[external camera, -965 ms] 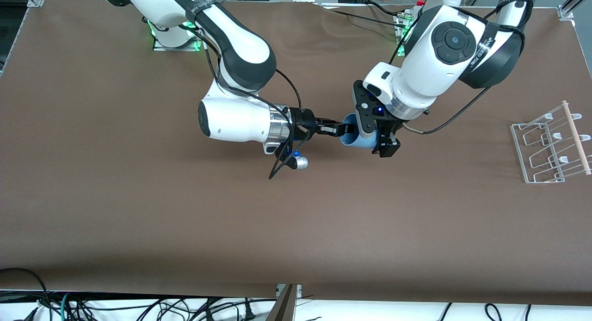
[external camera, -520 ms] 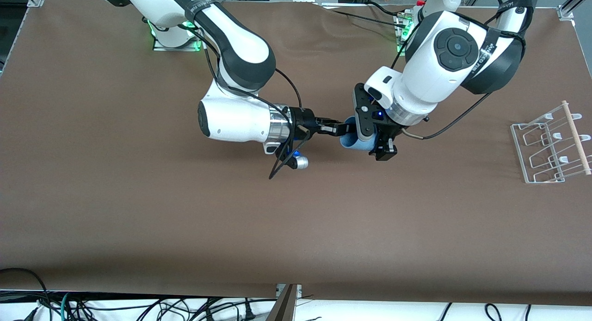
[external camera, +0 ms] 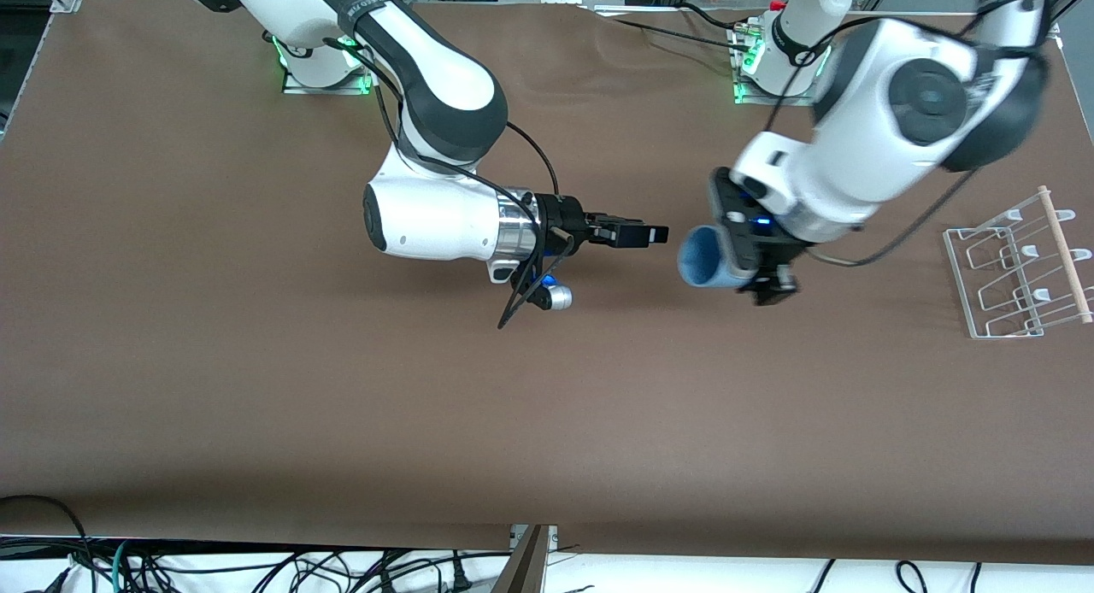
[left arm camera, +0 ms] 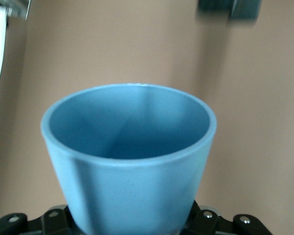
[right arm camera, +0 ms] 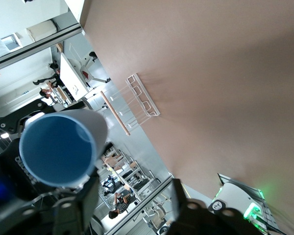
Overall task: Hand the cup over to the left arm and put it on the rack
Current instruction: 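Open the right gripper while the left gripper pulls the cup away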
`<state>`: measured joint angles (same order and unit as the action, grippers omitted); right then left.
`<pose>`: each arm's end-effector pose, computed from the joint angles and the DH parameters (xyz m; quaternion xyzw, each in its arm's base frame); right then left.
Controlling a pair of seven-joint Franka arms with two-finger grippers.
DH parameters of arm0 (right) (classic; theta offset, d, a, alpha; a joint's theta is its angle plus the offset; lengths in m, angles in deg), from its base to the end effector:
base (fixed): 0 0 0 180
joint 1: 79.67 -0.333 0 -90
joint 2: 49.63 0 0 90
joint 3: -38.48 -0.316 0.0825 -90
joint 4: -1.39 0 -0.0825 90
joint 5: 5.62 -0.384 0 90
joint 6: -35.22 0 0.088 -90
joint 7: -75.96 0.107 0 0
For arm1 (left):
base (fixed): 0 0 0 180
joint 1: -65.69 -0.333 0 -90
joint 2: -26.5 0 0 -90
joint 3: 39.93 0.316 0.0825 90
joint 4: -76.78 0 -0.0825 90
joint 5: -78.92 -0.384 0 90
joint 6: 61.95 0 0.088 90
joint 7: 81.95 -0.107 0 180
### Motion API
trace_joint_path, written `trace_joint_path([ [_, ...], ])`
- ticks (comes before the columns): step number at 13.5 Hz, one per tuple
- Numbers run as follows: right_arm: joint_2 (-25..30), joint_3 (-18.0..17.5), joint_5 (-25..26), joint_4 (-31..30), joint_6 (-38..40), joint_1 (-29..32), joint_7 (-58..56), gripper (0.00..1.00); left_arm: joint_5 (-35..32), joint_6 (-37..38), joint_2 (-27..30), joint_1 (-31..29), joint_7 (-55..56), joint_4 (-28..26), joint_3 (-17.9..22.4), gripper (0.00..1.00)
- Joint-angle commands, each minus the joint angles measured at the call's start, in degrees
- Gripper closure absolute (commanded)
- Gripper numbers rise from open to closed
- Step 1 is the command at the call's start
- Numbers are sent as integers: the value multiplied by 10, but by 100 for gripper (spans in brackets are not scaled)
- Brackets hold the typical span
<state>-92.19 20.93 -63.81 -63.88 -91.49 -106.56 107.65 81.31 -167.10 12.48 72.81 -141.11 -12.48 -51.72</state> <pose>0.5972 0.5109 0.4354 -0.8258 0.1729 0.1992 0.4984 0.6083 -0.1986 0.5108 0.7812 -0.6224 0.0331 0.0357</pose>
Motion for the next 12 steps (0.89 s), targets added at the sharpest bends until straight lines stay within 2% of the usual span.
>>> trace_joint_path([
  [1, 4, -3, 25, 8, 60, 38, -4, 0, -1, 12, 72, -62, -10, -77, -3, 100],
  [2, 10, -4, 53, 8, 89, 57, -4, 0, -1, 16, 93, -85, -9, -103, -2, 100],
  [4, 37, -3, 124, 8, 131, 82, -8, 0, -44, 34, 115, -114, -7, -147, 3, 100],
  [7, 56, -4, 274, 8, 208, 118, -68, 0, -161, 46, 152, -155, 32, -210, 5, 100],
  [9, 62, -3, 336, 7, 262, 149, -151, 0, -227, 68, 159, -183, 75, -227, 11, 100],
  [12, 100, 38, 435, -6, 327, 159, -243, 0, -294, 85, 160, -207, 163, -245, 34, 100],
])
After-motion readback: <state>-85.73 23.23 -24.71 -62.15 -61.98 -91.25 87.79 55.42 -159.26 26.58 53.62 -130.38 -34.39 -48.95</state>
